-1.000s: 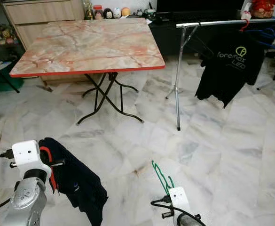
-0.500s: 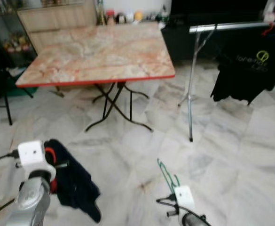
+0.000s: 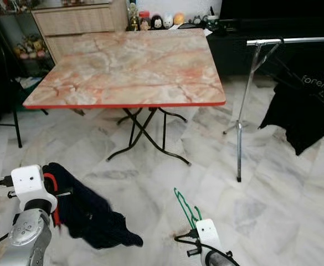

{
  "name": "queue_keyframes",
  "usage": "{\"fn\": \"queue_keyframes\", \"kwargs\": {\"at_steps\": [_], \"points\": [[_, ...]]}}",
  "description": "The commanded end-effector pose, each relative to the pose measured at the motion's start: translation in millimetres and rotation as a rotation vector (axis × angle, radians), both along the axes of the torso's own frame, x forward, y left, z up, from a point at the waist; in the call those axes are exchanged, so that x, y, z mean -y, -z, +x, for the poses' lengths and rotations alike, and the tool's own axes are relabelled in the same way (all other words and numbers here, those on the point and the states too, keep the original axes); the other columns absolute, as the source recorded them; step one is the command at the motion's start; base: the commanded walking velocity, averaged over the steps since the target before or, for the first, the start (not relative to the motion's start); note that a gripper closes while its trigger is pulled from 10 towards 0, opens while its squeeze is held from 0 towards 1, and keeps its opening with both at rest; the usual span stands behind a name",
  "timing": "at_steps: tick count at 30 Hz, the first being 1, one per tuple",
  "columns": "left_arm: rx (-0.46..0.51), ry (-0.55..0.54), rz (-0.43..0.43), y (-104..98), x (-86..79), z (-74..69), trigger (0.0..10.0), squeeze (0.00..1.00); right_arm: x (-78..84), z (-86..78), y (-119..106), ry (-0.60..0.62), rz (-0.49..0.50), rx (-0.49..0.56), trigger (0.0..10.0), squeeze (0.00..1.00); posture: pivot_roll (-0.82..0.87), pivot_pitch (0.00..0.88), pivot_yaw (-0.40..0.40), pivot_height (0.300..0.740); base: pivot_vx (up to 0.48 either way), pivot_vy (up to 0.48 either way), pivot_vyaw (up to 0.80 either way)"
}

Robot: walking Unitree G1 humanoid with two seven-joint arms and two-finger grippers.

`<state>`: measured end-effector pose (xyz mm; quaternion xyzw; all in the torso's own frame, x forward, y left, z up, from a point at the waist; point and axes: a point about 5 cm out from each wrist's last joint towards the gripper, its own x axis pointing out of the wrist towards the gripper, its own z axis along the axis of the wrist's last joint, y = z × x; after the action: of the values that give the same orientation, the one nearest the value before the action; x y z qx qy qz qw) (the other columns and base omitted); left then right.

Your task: Hang hanger

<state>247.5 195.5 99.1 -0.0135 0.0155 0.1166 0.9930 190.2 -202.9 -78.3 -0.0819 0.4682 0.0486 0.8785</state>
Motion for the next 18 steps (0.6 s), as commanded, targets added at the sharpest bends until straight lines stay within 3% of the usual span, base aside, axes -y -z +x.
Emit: {"fn": "queue_keyframes", "kwargs": {"at_steps": [1, 12, 18], "points": [[0.033, -0.019, 0.029, -9, -7.4, 1.0, 10.0, 0.00, -3.2, 4.8, -2, 0.012, 0.027, 0.022, 10.0, 0.00, 0.04, 0.024, 0.032, 0.740, 0.375, 0.000, 0.00], [0.022, -0.012, 0.040, -6, -8.7, -3.1, 10.0, 0.00, 8.0, 2.4, -3, 0.043, 0.009, 0.015, 10.0, 0.00, 0.04, 0.022, 0.032, 0.740, 0.373, 0.000, 0.00], [0.012, -0.016, 0.048, -5, -12.4, -7.2, 10.0, 0.00, 8.3, -0.1, -2, 0.055, 0.016, 0.013, 10.0, 0.00, 0.04, 0.023, 0.032, 0.740, 0.372, 0.000, -0.57]]}}
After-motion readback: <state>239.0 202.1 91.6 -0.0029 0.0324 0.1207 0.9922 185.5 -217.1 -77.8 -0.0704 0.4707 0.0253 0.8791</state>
